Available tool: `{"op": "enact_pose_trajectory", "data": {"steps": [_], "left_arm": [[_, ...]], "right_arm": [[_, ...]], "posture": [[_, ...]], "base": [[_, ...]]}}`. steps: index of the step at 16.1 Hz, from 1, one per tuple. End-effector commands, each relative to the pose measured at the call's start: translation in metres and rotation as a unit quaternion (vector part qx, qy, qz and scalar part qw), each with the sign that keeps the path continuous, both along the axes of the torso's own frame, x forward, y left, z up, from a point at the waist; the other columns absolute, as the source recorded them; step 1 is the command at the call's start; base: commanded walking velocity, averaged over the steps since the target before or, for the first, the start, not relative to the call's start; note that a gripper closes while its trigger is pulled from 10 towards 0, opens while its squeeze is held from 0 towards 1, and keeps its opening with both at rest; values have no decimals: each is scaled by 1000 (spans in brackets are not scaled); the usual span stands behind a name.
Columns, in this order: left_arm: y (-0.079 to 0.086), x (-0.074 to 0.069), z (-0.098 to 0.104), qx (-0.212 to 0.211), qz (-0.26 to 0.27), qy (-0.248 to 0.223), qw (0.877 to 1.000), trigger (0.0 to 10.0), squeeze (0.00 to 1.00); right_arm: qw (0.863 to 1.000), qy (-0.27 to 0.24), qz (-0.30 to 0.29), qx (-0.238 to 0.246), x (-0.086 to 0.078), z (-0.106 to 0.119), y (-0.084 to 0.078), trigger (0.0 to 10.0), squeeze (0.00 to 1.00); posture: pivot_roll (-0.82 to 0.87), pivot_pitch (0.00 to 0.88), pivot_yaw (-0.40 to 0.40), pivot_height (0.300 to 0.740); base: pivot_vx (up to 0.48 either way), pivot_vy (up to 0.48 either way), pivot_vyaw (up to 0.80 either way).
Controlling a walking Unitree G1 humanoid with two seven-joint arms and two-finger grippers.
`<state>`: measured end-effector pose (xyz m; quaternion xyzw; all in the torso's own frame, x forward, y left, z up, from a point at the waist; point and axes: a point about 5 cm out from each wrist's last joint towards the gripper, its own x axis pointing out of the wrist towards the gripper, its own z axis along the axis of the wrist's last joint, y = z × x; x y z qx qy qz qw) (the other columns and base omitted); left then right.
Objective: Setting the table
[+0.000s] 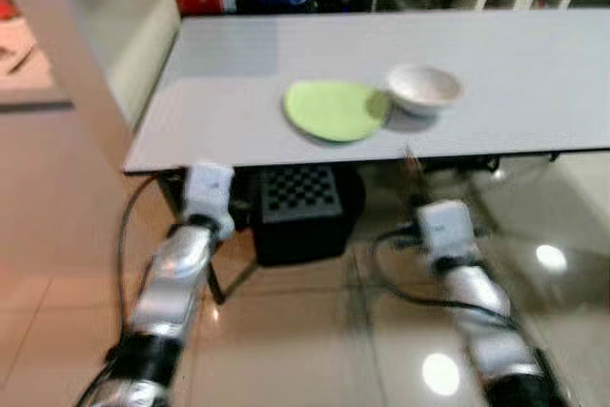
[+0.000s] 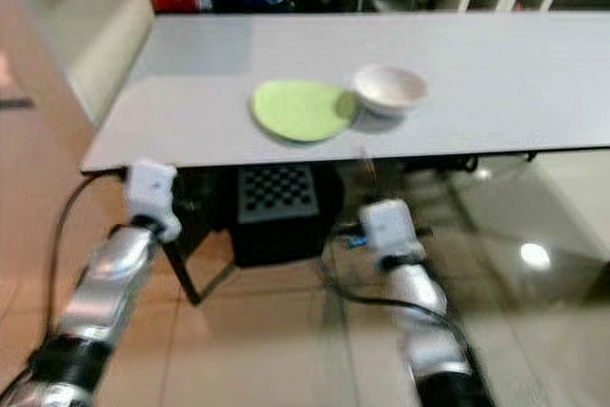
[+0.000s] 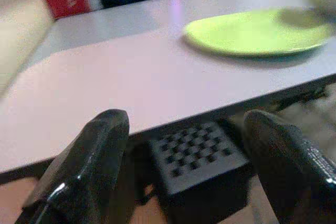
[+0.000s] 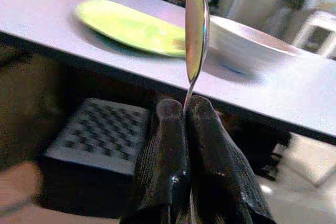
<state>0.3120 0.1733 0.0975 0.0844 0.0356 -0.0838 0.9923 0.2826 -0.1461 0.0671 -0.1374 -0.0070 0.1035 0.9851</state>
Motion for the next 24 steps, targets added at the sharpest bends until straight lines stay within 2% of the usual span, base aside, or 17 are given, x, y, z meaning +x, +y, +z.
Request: {"op": "enact_pose_trajectory", "data": {"steps": [1,8,24], "left_arm": [[-7,3,6,-2,-11,-12,1000,10000,0],[-6,5,5,6,-7,-10,1000,10000,0],[-7,4,5,10,-2,-10,1000,10000,0]], "right_arm": [[1000,-10,-11,-12,2,5,-11,0,0],[1000,-10,-8,-13,2,3,-10,0,0],[1000,-11,-9,-12,1,3,-9,0,0]], "posture": [[3,0,32,740],[6,0,29,740],[6,0,32,740]], "base": [[461,0,0],[472,0,0],[0,0,0]]}}
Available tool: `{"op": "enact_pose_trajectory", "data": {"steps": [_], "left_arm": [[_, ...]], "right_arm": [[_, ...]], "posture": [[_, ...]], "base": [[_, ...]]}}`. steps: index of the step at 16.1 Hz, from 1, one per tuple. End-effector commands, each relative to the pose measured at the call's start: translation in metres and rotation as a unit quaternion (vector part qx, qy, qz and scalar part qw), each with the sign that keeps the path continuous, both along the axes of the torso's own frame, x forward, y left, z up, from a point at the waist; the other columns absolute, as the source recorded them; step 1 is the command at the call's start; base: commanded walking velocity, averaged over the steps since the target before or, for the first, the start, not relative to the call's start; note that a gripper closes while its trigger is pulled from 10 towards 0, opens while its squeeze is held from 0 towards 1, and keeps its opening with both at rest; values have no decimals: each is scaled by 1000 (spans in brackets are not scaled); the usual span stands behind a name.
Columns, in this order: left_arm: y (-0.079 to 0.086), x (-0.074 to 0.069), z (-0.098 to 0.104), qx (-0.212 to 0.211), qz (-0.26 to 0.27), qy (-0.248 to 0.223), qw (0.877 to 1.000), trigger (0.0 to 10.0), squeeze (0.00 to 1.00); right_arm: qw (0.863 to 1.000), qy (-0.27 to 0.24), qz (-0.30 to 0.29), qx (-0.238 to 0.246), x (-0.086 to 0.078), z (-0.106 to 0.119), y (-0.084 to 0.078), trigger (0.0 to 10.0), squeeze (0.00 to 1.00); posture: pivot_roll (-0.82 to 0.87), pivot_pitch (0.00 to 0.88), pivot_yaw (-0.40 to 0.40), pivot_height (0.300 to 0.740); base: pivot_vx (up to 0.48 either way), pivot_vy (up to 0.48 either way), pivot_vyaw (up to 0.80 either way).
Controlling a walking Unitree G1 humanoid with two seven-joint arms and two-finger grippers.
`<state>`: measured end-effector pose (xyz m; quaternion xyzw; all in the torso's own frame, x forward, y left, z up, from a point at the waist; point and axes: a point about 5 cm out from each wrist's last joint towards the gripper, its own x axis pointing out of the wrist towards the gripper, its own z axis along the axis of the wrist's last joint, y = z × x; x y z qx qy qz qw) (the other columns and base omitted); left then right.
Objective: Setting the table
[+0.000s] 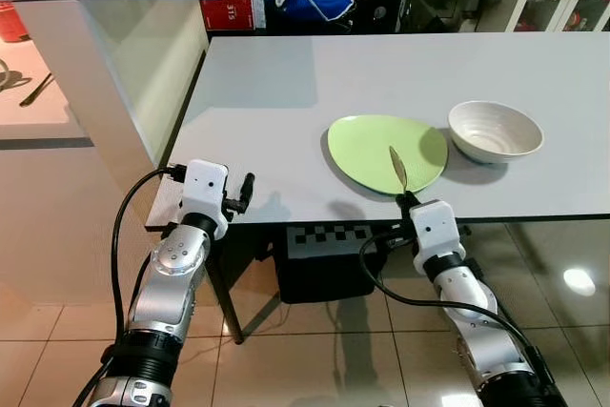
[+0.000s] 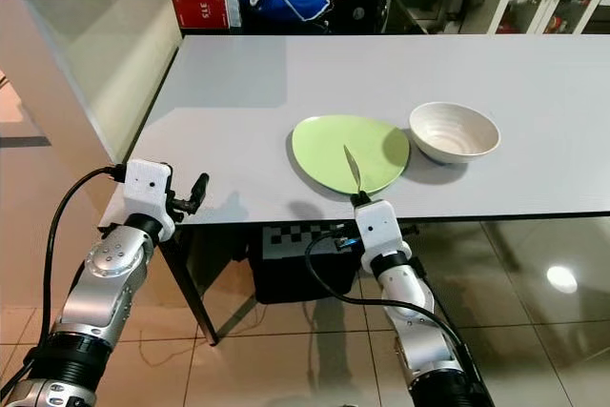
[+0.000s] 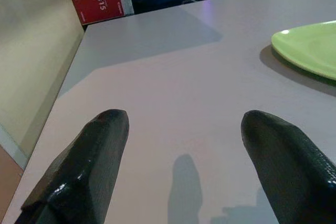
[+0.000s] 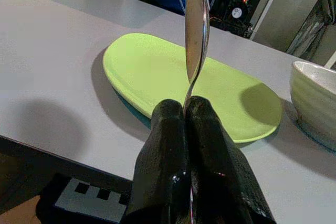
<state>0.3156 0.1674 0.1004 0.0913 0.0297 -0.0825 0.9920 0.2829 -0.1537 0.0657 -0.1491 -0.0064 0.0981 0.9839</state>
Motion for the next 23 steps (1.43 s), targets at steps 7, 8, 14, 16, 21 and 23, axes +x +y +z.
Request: {"op": "enact_pose_trajectory", "data": {"steps": [7,8,14,16,21,23], "left_arm": [[-4,0,0,23,-5,0,1000,10000,0],[-4,0,1,24,-5,-1,1000,10000,0],[-5,-2,0,29,-8,-6,1000,10000,0],[-5,-2,0,37,-9,-7,999,10000,0],[-4,-1,1,44,-8,-6,999,10000,0],[-5,-1,0,41,-8,-7,999,10000,0]], "right_arm": [[1000,-8,-2,-1,0,4,-1,0,0],[1000,-8,-2,-1,0,4,-1,0,0],[1000,-6,-2,-2,-3,2,-1,0,0],[1000,-6,-1,-2,-3,2,-2,0,0],[1000,-4,0,-4,-3,2,-2,0,0],[1000,-4,0,-4,-3,2,-2,0,0]], "posture": [[9,0,31,740],[8,0,30,740],[8,0,31,740],[9,0,31,740],[8,0,30,740],[7,0,30,740]], "base": [[0,0,0],[0,0,0],[0,0,0],[0,0,0],[96,0,0],[480,0,0]]}}
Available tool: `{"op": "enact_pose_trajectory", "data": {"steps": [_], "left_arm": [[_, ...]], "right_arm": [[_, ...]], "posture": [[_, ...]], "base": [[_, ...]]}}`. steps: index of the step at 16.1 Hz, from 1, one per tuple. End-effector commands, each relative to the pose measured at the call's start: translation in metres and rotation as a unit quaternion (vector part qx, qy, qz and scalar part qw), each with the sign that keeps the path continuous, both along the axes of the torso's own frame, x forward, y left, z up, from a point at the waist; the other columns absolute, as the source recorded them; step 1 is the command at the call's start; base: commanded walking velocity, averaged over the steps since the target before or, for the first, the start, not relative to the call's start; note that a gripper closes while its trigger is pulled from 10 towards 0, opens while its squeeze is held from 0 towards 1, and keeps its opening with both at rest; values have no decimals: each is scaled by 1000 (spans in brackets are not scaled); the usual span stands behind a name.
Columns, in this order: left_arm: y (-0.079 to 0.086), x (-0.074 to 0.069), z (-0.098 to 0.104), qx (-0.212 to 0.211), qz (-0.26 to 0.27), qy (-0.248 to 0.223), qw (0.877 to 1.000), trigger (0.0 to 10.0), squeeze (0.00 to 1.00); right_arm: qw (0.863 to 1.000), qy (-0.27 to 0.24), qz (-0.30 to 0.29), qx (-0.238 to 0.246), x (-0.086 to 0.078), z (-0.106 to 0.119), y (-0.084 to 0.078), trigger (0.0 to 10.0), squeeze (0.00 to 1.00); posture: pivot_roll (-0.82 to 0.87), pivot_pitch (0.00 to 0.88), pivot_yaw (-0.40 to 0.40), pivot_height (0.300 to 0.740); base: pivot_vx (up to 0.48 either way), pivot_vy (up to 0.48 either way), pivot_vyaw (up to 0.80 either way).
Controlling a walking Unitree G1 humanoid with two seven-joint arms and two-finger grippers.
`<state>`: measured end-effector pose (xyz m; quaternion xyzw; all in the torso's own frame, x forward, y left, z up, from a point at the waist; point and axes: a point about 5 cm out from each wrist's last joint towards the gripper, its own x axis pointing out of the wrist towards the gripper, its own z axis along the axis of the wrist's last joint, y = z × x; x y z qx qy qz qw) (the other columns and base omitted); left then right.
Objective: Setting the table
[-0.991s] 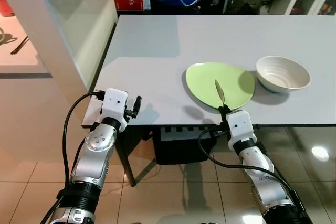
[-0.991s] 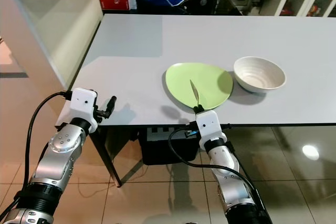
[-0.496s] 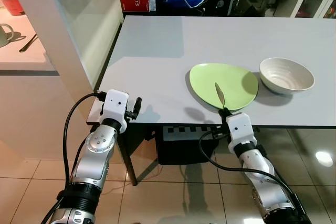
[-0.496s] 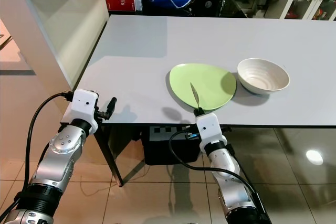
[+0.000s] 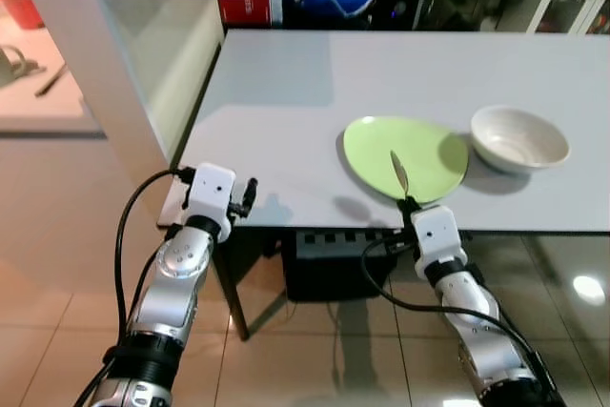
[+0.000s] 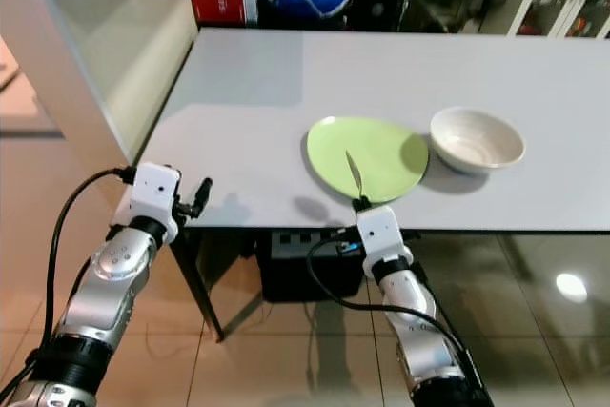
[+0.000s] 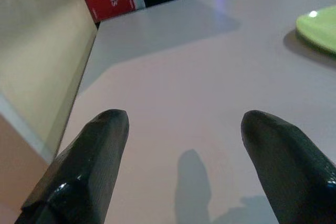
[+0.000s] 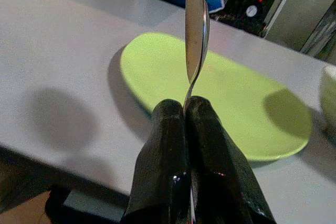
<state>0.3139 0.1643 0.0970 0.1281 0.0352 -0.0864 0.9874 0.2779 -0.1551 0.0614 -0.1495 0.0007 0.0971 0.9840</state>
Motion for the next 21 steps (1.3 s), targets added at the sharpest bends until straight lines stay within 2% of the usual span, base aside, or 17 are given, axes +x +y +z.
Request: {"op": "enact_pose_trajectory", "data": {"steps": [1,4,12,17,21], "left_arm": [[-2,0,4,5,-4,-9,1000,10000,0],[-2,0,3,10,-4,-10,1000,10000,0],[-4,0,4,7,-4,-14,1000,10000,0],[-3,1,4,7,-4,-13,1000,10000,0],[-4,0,3,5,-6,-11,1000,10000,0]], "right_arm": [[1000,-11,2,-3,2,6,-1,0,0],[1000,-10,2,-3,2,5,0,0,0],[1000,-13,2,-4,2,7,0,0,0],[998,-54,27,-27,4,23,9,0,0],[997,-62,26,-21,3,28,10,0,0]], "posture": [[6,0,30,740],[6,0,30,740],[0,0,28,740],[-2,0,30,740],[-9,0,32,740]], "base": [[480,0,0],[480,0,0],[0,0,0],[0,0,0],[0,0,0]]}}
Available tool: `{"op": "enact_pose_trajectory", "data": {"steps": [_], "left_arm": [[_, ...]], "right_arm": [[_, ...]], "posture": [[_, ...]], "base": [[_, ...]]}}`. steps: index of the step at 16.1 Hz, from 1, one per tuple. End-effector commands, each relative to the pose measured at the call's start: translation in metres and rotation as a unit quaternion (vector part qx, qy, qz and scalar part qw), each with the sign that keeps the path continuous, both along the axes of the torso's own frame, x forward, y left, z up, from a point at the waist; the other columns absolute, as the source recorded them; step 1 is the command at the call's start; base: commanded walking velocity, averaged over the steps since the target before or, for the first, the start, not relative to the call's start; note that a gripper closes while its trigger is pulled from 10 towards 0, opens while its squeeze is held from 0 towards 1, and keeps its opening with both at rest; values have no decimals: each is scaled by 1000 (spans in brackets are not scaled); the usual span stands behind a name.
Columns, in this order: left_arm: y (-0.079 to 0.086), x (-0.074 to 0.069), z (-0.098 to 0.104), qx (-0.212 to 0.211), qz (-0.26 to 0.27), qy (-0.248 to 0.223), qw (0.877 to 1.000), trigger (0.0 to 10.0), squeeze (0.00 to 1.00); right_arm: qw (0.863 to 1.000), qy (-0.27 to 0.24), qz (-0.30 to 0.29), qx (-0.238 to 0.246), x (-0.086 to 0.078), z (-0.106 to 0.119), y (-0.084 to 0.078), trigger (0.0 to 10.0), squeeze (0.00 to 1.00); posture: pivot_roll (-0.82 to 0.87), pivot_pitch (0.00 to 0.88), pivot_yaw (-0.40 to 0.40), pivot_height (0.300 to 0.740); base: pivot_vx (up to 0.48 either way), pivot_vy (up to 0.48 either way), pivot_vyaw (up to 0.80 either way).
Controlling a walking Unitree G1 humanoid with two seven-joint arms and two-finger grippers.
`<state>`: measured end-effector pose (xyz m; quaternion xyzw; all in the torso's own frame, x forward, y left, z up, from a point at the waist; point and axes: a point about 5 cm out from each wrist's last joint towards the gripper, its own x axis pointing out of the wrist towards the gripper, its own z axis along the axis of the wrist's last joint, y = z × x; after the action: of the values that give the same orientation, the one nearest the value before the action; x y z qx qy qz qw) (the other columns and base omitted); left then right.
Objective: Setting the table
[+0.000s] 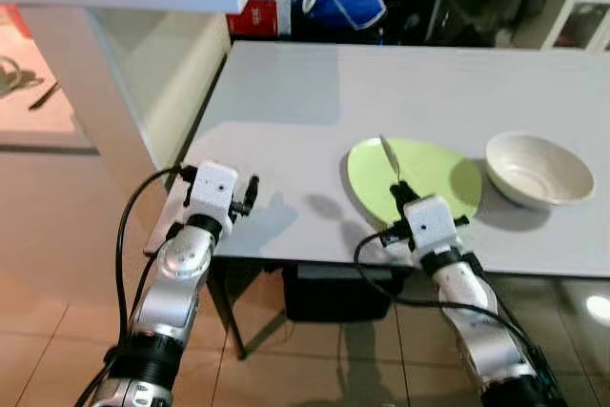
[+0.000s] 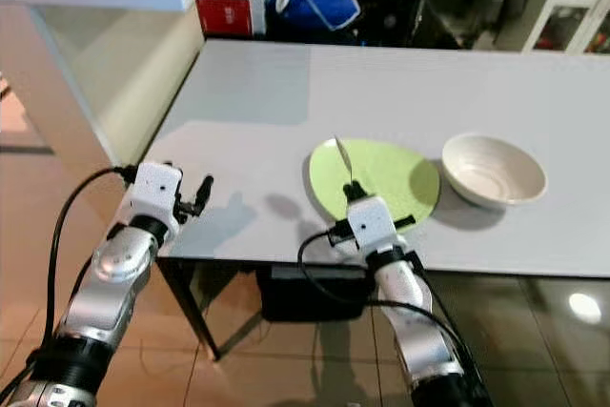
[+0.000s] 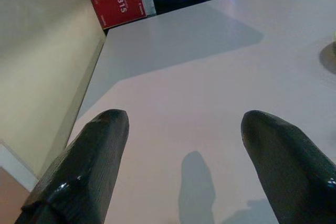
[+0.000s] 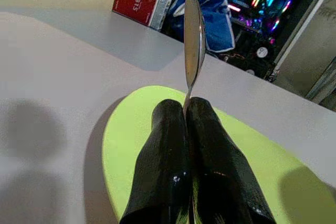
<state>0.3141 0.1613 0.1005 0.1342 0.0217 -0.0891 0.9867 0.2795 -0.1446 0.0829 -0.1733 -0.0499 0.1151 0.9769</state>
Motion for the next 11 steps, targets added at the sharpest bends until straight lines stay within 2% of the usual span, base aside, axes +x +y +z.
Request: {"op": "enact_pose_trajectory", "data": {"steps": [1,4,9,11], "left_arm": [[-2,0,-1,0,-2,3,1000,10000,0],[-6,0,-1,-4,-3,4,1000,10000,0],[-13,-1,0,-14,-5,4,1000,10000,0],[-15,0,0,-18,-3,3,1000,10000,0]], "right_arm": [[1000,-16,-2,3,1,9,-2,0,0],[1000,-23,-8,17,6,20,-3,0,0],[999,-12,-18,26,17,24,-10,0,0],[999,-10,-25,24,29,27,-12,0,0]], "posture": [[-12,0,32,740],[-18,0,26,740],[-22,0,1,740],[-19,0,-14,740]], "base": [[0,0,0],[0,0,0],[0,0,0],[0,0,0]]}}
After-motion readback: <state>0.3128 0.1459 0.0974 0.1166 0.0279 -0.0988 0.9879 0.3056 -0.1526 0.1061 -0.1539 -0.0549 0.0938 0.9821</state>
